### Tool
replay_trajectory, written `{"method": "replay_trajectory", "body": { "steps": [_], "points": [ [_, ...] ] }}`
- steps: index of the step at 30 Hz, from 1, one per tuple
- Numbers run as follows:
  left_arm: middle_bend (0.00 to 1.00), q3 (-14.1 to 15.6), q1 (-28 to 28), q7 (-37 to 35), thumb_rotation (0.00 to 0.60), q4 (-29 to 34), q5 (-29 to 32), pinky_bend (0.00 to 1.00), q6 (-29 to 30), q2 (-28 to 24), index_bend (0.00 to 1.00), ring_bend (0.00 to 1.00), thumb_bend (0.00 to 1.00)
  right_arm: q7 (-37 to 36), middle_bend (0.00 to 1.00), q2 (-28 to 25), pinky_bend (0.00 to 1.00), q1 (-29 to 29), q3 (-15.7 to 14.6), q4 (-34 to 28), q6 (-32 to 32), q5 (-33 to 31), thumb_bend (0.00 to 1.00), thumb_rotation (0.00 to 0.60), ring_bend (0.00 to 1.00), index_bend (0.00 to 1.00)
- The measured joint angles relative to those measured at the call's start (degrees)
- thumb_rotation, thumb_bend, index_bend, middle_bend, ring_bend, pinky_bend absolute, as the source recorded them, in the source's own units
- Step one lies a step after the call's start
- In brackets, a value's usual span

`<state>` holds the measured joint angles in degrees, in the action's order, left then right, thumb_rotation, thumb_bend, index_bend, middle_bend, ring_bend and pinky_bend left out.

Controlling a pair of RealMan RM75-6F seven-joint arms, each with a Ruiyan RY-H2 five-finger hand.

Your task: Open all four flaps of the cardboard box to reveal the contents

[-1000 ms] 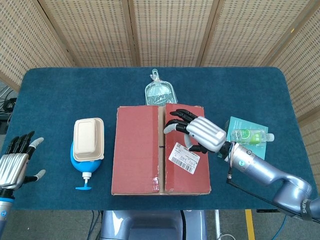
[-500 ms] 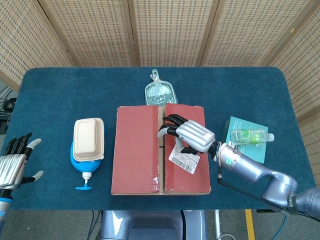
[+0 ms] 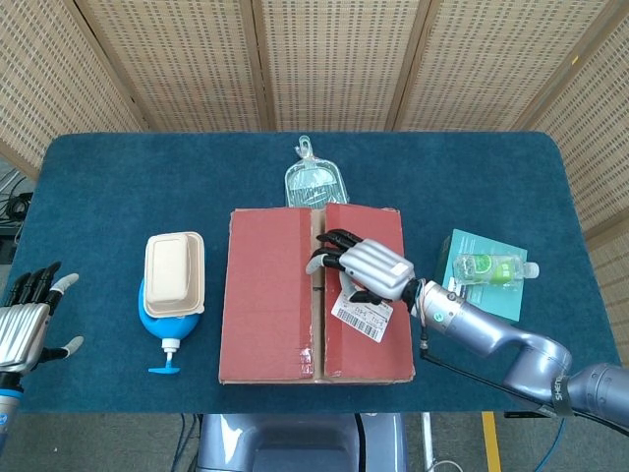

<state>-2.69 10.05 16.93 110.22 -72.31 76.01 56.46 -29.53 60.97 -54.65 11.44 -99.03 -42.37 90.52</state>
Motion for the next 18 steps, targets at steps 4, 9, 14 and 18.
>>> {"method": "replay_trajectory", "body": {
  "steps": [4,9,14,18],
  "points": [
    [0.00,0.00,-0.02,-0.21,0.600,-0.16,0.17,0.00,0.02,-0.05,0.15,0.00,0.22,0.15,0.25,0.45,0.00,-0.58,0.16,0.01,0.00,-0.26,1.00,0.600,0.00,0.27],
    [0.00,0.16,-0.04,-0.50,0.600,-0.40,0.30,0.00,-0.17,0.01,0.14,0.00,0.22,0.98,0.26,0.86,0.00,-1.13,0.01,-0.07,0.14,-0.13,1.00,0.600,0.00,0.29],
    [0.00,0.23,-0.10,-0.98,0.600,-0.59,0.37,0.00,-0.24,0.00,0.14,0.00,0.22,2.59,0.27,1.47,0.00,-1.42,-0.47,0.57,0.26,-0.08,1.00,0.600,0.00,0.32],
    [0.00,0.37,-0.14,-1.67,0.600,-0.83,0.34,0.00,-0.50,-0.13,0.14,0.00,0.22,3.53,0.31,1.97,0.00,-1.41,-0.78,1.01,-0.13,-0.28,1.00,0.600,0.00,0.35]
  ]
}}
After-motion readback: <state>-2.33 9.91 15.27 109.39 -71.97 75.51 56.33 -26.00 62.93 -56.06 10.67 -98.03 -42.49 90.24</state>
